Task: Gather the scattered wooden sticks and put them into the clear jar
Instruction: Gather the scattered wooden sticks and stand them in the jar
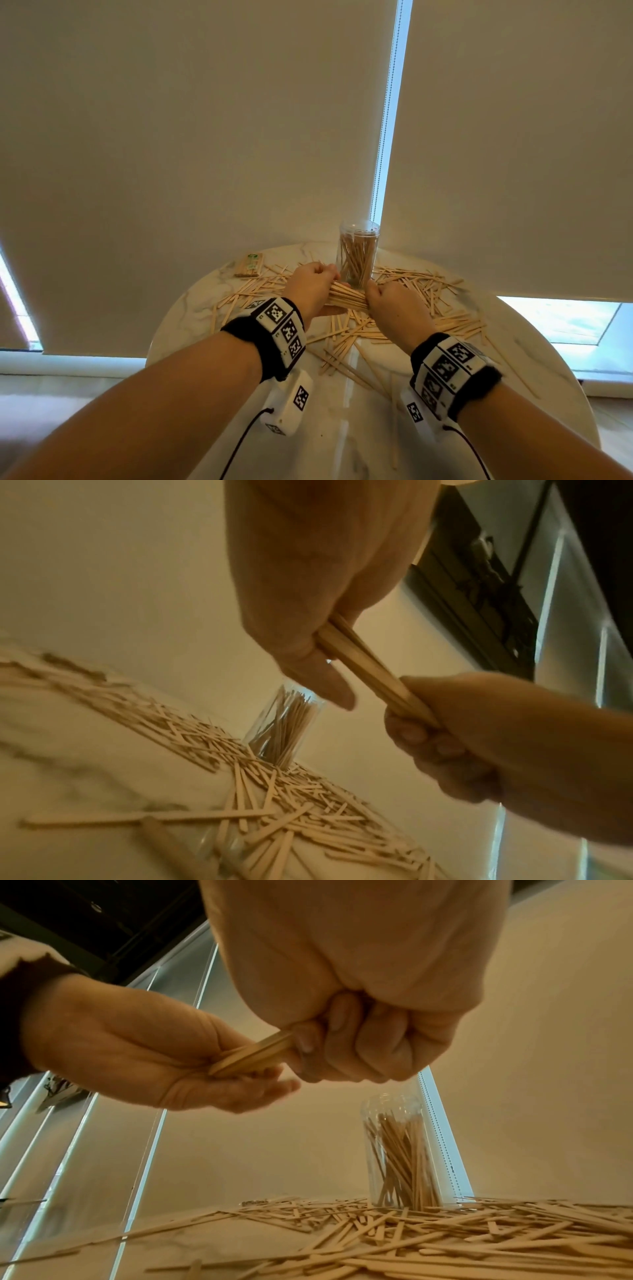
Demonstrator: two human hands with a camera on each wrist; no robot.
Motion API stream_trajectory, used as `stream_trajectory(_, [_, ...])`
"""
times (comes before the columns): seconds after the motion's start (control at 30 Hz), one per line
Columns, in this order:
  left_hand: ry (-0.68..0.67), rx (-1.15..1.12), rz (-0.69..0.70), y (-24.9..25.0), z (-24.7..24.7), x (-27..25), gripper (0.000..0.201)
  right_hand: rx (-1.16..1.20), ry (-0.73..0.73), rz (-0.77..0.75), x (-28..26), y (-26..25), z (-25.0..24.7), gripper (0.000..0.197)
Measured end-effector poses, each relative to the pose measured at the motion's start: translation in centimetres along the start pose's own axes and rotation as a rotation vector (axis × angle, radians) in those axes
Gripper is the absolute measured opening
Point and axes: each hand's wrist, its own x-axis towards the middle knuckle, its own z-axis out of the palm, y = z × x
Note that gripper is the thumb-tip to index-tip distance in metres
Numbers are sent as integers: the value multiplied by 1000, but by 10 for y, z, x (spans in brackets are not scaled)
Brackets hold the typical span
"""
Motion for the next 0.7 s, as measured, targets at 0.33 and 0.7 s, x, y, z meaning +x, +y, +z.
stream_trajectory(0.33, [-62, 95, 1, -9, -4, 8, 34, 134, 20, -65, 2, 5, -3, 55])
stream_trajectory(0.7, [-79, -57, 2, -7, -2, 19, 30, -89, 174, -257, 8, 7, -4, 69])
